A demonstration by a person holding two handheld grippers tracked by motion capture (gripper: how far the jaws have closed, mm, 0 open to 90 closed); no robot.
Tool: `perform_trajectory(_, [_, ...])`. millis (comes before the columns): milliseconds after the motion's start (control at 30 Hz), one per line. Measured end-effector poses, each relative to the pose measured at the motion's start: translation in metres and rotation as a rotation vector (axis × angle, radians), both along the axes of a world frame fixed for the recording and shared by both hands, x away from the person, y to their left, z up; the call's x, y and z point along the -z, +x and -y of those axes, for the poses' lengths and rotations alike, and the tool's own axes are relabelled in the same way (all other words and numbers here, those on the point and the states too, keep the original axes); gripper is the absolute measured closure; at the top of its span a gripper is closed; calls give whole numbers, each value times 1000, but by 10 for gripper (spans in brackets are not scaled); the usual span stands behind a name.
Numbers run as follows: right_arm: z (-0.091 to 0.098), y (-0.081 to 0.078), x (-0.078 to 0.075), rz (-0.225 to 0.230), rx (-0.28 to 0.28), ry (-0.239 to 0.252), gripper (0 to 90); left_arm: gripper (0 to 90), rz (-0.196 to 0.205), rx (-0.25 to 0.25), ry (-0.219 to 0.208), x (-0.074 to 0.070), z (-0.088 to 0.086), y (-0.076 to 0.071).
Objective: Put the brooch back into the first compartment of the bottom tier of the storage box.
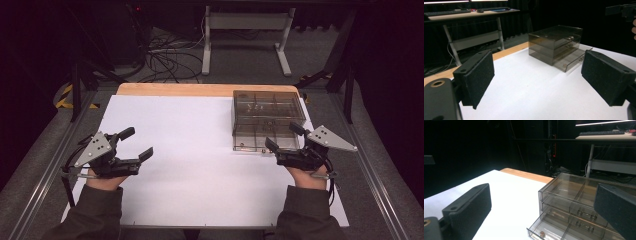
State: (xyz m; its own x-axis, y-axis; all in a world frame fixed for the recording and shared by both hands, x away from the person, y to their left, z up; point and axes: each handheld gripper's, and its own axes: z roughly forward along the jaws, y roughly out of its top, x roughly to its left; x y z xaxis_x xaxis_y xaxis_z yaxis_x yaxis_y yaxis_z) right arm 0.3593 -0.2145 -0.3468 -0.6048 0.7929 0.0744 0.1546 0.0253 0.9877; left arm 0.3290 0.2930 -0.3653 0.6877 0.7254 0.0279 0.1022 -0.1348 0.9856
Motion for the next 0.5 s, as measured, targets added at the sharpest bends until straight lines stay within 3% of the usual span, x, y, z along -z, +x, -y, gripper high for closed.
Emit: perform_trajectory(500, [-1,3,2,-12,-3,-5,20,122,-7,-5,-13,2,-6,2])
